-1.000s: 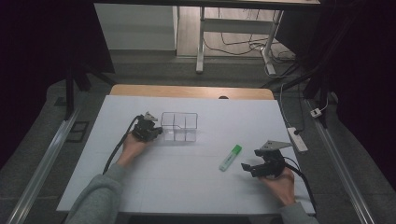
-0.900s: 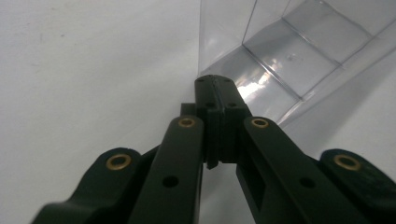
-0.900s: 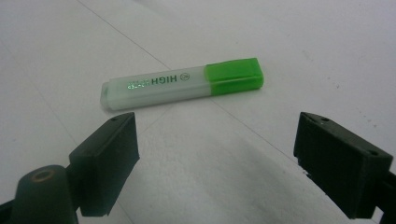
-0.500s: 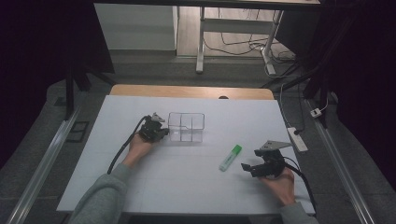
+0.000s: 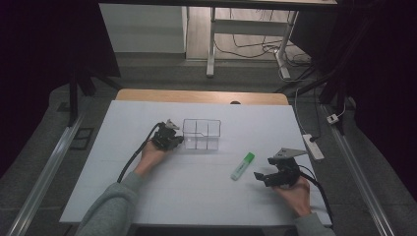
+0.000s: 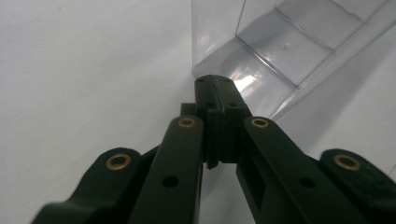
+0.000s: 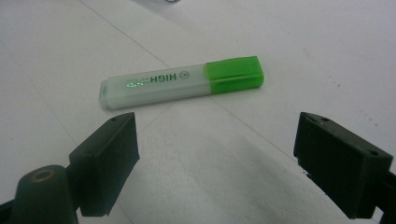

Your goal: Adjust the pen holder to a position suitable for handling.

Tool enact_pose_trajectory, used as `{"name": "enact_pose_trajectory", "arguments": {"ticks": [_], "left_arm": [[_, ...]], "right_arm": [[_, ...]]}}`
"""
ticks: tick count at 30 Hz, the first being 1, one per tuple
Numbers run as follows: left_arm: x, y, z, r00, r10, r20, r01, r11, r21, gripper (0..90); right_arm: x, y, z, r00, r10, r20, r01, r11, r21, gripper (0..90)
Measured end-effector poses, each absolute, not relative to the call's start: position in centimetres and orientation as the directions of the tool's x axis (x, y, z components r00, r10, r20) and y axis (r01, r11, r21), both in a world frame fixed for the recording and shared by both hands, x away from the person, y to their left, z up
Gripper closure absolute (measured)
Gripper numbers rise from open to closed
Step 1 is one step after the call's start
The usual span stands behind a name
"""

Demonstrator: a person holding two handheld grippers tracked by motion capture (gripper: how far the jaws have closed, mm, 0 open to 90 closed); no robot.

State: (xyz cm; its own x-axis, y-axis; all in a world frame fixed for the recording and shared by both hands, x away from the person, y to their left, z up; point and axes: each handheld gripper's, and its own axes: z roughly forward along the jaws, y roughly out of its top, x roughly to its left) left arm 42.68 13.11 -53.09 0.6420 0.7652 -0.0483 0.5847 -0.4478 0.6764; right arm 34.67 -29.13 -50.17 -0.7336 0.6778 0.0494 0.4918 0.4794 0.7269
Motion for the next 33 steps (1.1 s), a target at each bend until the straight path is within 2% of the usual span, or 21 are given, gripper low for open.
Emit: {"name": "enact_pose_trajectory", "arguments": {"ticks": [17, 32, 33], "left_arm": [[42.8, 12.1, -53.1, 0.658, 0.751, -0.048, 0.575, -0.461, 0.676, 89.0], [40.1, 14.6, -50.8, 0.654, 0.755, -0.051, 0.542, -0.420, 0.728, 88.8], [39.8, 14.8, -50.7, 0.654, 0.754, -0.054, 0.540, -0.416, 0.732, 86.4]], "right_arm": [[34.6, -29.2, -50.2, -0.737, 0.674, 0.053, 0.491, 0.480, 0.727, 13.1], [34.7, -29.2, -50.1, -0.737, 0.673, 0.058, 0.489, 0.472, 0.733, 13.1], [34.7, -29.2, -50.1, -0.736, 0.674, 0.059, 0.491, 0.473, 0.732, 13.1]]}}
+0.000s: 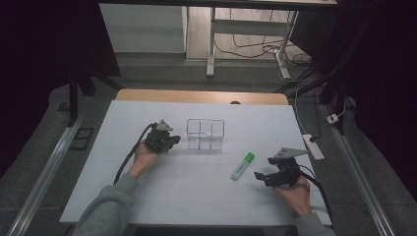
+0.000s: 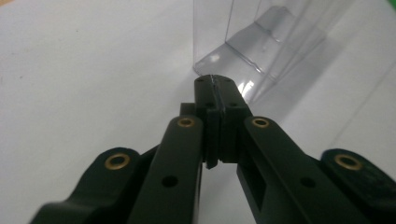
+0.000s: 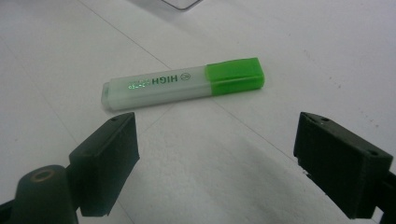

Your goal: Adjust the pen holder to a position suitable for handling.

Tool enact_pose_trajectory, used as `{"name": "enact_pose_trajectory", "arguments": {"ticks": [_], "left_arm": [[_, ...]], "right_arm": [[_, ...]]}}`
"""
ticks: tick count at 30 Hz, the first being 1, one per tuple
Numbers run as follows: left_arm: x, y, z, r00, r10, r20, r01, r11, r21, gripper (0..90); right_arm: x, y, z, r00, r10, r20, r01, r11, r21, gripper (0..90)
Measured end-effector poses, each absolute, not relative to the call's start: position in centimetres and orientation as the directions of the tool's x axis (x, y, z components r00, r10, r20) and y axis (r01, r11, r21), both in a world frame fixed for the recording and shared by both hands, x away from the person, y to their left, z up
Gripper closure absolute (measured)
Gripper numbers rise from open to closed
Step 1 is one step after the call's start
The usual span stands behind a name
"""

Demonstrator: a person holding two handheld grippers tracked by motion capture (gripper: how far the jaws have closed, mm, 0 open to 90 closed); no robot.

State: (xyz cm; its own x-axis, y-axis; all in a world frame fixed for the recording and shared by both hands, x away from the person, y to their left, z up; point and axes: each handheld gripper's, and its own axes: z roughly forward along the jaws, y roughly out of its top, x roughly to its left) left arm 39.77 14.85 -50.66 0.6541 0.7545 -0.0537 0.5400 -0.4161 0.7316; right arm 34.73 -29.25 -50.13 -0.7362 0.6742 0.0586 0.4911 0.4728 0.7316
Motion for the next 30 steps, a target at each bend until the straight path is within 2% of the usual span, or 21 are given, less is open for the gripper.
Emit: {"name": "enact_pose_trajectory", "arguments": {"ticks": [1, 2, 4, 6, 7, 11, 14, 20, 27, 30], "left_arm": [[39.5, 15.1, -50.5, 0.656, 0.753, -0.056, 0.537, -0.413, 0.736, 86.4], [39.2, 15.3, -50.3, 0.657, 0.752, -0.058, 0.534, -0.409, 0.740, 81.5], [38.5, 15.7, -50.0, 0.662, 0.747, -0.064, 0.528, -0.405, 0.746, 78.5], [37.8, 16.0, -49.6, 0.669, 0.741, -0.064, 0.520, -0.404, 0.752, 67.3], [37.5, 16.1, -49.4, 0.672, 0.738, -0.061, 0.514, -0.405, 0.757, 67.3], [36.1, 16.8, -48.9, 0.686, 0.720, -0.108, 0.513, -0.372, 0.773, 50.3], [35.1, 17.2, -48.7, 0.686, 0.721, -0.096, 0.508, -0.380, 0.773, 46.0], [33.2, 18.3, -49.1, 0.680, 0.725, -0.110, 0.524, -0.375, 0.764, 42.9], [31.0, 19.5, -49.9, 0.656, 0.752, -0.063, 0.537, -0.406, 0.739, 37.7], [30.1, 20.2, -50.5, 0.636, 0.768, -0.071, 0.556, -0.394, 0.732, 35.9]], "right_arm": [[34.7, -29.2, -50.1, -0.736, 0.674, 0.059, 0.491, 0.473, 0.732, 13.1], [34.8, -29.3, -50.1, -0.735, 0.676, 0.061, 0.493, 0.470, 0.732, 13.1], [34.8, -29.3, -50.1, -0.735, 0.676, 0.060, 0.492, 0.471, 0.732, 13.1], [34.9, -29.3, -50.2, -0.733, 0.678, 0.058, 0.494, 0.471, 0.731, 13.1], [34.9, -29.3, -50.2, -0.733, 0.678, 0.058, 0.494, 0.471, 0.731, 13.1], [34.8, -29.3, -50.2, -0.733, 0.678, 0.054, 0.493, 0.475, 0.729, 13.1], [34.7, -29.3, -50.1, -0.734, 0.677, 0.053, 0.491, 0.474, 0.731, 13.1], [34.7, -29.3, -50.2, -0.740, 0.671, 0.052, 0.486, 0.480, 0.730, 13.1], [34.6, -29.4, -50.1, -0.743, 0.667, 0.058, 0.485, 0.477, 0.733, 13.1], [34.6, -29.4, -50.1, -0.745, 0.664, 0.059, 0.483, 0.477, 0.734, 13.1]]}}
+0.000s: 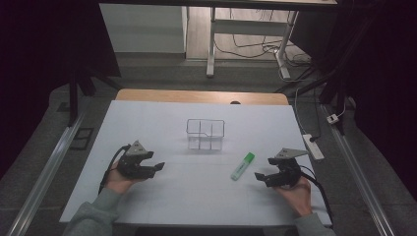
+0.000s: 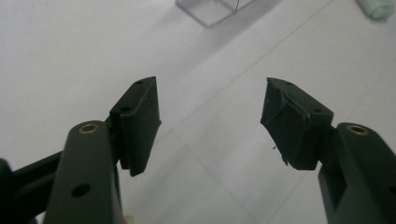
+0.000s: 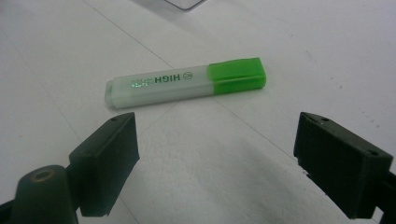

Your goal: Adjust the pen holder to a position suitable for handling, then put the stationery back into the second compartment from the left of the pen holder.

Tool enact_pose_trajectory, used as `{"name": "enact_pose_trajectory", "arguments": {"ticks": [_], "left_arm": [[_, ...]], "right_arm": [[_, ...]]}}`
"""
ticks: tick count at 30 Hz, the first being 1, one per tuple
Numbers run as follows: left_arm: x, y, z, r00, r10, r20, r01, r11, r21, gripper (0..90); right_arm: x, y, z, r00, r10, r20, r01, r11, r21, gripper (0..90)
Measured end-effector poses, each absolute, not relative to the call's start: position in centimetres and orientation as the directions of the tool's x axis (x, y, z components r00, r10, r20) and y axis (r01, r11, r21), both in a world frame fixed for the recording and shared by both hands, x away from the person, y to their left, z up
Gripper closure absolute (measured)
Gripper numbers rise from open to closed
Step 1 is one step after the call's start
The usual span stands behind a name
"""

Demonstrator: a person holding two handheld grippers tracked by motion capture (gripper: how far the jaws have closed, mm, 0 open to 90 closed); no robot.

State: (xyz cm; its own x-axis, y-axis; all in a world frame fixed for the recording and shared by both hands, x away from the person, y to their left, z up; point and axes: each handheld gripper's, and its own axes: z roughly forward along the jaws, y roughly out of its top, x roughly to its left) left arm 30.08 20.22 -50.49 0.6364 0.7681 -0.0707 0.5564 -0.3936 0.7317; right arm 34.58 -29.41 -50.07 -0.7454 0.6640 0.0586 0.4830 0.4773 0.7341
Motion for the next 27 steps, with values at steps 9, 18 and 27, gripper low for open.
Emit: {"name": "enact_pose_trajectory", "arguments": {"ticks": [9, 18, 27], "left_arm": [[28.8, 22.2, -51.0, 0.622, 0.780, -0.066, 0.558, -0.383, 0.736, 34.3], [29.1, 22.3, -51.2, 0.626, 0.777, -0.070, 0.560, -0.386, 0.733, 33.4], [29.1, 22.3, -51.2, 0.617, 0.784, -0.070, 0.569, -0.383, 0.728, 31.9]], "right_arm": [[34.3, -29.5, -50.1, -0.749, 0.660, 0.056, 0.480, 0.482, 0.732, 13.1], [34.3, -29.5, -50.1, -0.752, 0.658, 0.048, 0.475, 0.490, 0.731, 13.1], [34.3, -29.5, -50.0, -0.761, 0.647, 0.051, 0.468, 0.493, 0.733, 13.1]]}}
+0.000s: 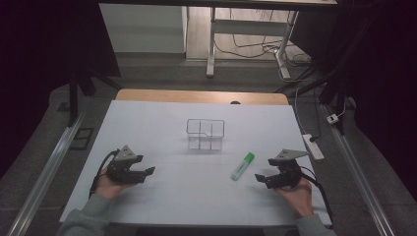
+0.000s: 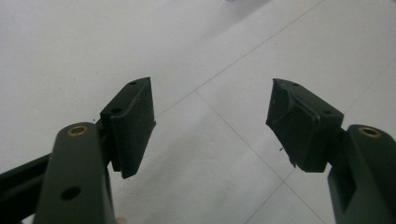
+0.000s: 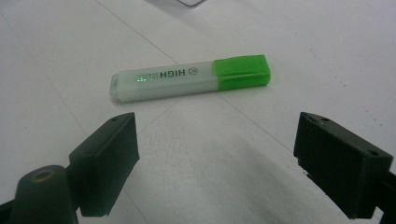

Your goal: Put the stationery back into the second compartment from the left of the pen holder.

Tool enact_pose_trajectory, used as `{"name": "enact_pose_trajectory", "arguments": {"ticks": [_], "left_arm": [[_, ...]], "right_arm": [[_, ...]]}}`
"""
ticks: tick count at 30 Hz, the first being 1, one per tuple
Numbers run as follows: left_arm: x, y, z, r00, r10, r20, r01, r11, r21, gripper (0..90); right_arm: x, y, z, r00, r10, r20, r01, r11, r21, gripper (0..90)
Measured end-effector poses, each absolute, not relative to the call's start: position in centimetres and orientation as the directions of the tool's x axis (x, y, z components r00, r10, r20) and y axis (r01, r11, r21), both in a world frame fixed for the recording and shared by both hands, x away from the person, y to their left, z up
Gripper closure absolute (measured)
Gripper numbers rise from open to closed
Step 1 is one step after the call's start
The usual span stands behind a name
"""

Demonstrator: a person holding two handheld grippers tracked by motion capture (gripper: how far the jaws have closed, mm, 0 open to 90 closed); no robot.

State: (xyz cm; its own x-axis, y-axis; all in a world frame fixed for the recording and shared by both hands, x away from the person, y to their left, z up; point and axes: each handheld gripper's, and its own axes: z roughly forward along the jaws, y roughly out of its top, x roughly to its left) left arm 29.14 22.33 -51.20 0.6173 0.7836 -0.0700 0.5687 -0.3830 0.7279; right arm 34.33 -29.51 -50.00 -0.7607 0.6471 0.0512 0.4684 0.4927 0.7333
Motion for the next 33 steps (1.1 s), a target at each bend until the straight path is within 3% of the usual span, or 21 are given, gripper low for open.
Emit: {"name": "enact_pose_trajectory", "arguments": {"ticks": [11, 18, 33], "left_arm": [[29.2, 22.1, -51.2, 0.634, 0.770, -0.073, 0.562, -0.394, 0.728, 32.0], [29.3, 22.4, -51.2, 0.635, 0.769, -0.076, 0.562, -0.392, 0.728, 32.1], [29.4, 22.6, -51.4, 0.623, 0.778, -0.079, 0.574, -0.386, 0.722, 32.1]], "right_arm": [[34.9, -29.6, -48.9, -0.764, 0.639, 0.087, 0.478, 0.470, 0.742, 13.0], [35.8, -29.6, -47.8, -0.808, 0.589, 0.018, 0.415, 0.547, 0.727, 13.0], [38.1, -28.2, -46.3, -0.891, 0.447, -0.086, 0.310, 0.734, 0.604, 12.6]]}}
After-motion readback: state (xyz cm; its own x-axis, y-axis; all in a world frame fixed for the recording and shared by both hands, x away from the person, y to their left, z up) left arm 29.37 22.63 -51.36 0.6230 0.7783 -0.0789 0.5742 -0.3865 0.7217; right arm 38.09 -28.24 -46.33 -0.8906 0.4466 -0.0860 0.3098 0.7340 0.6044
